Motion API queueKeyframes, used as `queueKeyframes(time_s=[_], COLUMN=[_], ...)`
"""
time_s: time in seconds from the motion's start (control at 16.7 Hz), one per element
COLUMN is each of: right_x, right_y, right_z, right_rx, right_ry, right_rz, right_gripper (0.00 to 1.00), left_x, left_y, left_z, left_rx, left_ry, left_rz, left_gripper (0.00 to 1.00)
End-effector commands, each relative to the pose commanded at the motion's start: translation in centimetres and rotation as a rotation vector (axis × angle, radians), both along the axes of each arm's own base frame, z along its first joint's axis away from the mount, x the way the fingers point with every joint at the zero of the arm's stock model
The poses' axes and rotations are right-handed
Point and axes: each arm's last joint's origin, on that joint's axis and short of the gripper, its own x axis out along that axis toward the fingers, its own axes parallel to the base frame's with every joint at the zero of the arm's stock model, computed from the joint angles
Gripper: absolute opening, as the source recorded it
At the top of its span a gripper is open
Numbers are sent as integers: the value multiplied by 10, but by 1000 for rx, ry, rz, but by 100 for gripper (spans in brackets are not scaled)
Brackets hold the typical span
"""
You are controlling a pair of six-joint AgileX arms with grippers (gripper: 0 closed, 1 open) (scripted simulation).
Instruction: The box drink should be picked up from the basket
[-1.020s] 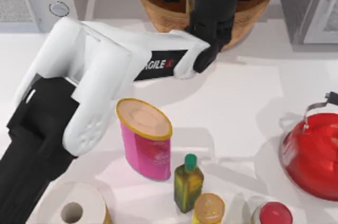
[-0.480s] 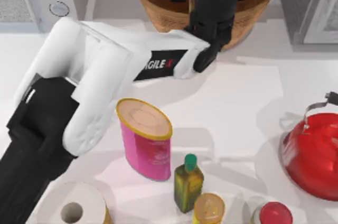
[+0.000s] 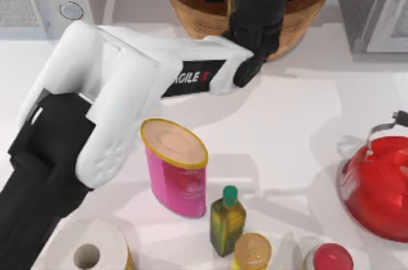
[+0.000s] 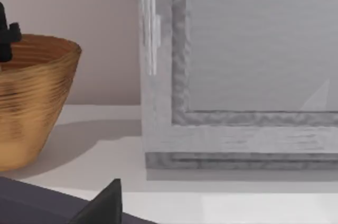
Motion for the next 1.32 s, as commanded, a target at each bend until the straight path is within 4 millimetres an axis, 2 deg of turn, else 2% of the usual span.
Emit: queueKeyframes(time_s=[0.24, 0.3, 0.42, 0.54, 0.72, 1.08, 1.32], right_x=[0, 0, 0, 0, 0, 0, 0], right_y=[0, 0, 0, 0, 0, 0, 0], right_z=[0, 0, 0, 0, 0, 0, 0], right_rx=[0, 0, 0, 0, 0, 0, 0], right_ry=[0, 0, 0, 0, 0, 0, 0], right_rz=[0, 0, 0, 0, 0, 0, 0], right_gripper=[100, 100, 100, 100, 100, 100, 100], left_x=[0, -3, -3, -1, 2, 1, -3], left_y=[0, -4, -4, -5, -7, -7, -4], left_z=[0, 9, 8, 17, 48, 124, 155], left_rx=[0, -11, -3, 3, -3, -12, -9], left_ry=[0, -12, -3, 3, -9, -14, -10], left_rz=[0, -9, -10, -6, -3, -5, -8], left_gripper=[0, 0, 0, 0, 0, 0, 0])
